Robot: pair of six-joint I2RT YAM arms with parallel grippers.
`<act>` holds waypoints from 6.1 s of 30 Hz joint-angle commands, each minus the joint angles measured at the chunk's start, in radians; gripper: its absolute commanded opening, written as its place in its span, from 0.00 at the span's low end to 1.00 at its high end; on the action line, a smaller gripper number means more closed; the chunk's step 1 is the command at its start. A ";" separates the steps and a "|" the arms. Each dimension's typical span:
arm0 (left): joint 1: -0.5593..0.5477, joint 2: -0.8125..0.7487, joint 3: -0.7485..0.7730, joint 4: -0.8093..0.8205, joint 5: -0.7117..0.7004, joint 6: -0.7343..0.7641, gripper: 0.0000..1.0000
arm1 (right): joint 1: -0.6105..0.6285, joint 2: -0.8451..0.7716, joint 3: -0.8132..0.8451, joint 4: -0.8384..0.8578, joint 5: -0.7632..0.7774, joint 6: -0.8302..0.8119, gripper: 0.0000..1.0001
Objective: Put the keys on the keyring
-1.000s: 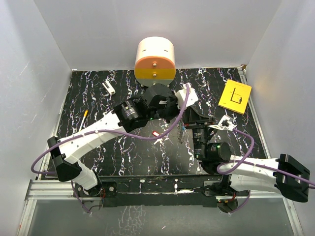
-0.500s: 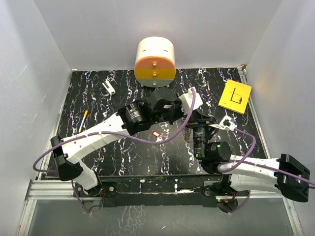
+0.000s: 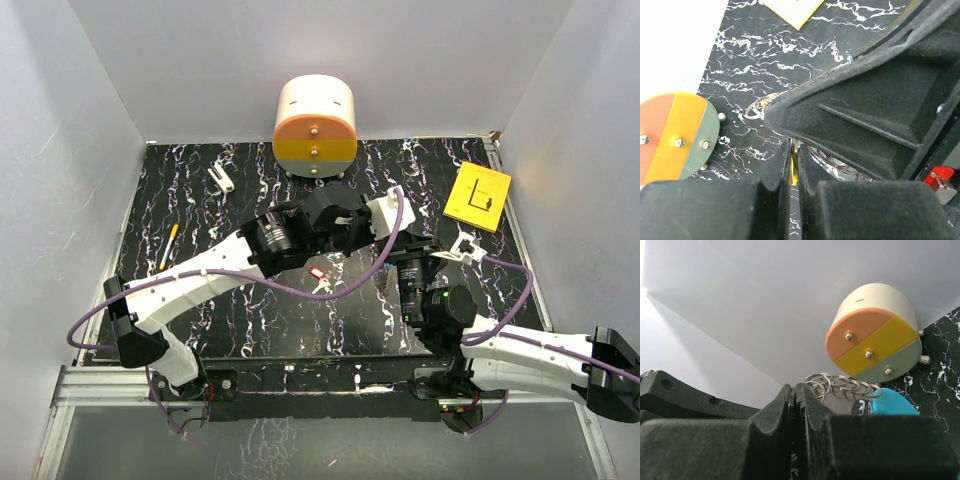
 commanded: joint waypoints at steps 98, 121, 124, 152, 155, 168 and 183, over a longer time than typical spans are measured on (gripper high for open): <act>0.175 -0.210 -0.152 -0.071 0.847 -0.196 0.16 | -0.015 -0.403 -0.125 -0.204 -0.905 -0.098 0.08; 0.176 -0.303 -0.244 -0.016 0.788 -0.128 0.41 | -0.015 -0.448 -0.164 -0.225 -0.918 -0.033 0.08; 0.181 -0.332 -0.310 0.008 0.750 -0.123 0.44 | -0.015 -0.500 -0.190 -0.262 -0.909 -0.013 0.08; 0.202 -0.243 -0.327 0.106 0.906 -0.248 0.35 | -0.015 -0.466 -0.282 -0.186 -0.897 0.011 0.08; 0.201 -0.231 -0.315 0.109 0.917 -0.248 0.33 | -0.015 -0.462 -0.287 -0.176 -0.894 0.011 0.08; 0.202 -0.211 -0.309 0.113 0.909 -0.278 0.25 | -0.016 -0.397 -0.285 -0.133 -0.915 -0.003 0.08; 0.202 -0.208 -0.308 0.126 0.935 -0.297 0.12 | -0.015 -0.355 -0.277 -0.119 -0.892 -0.017 0.08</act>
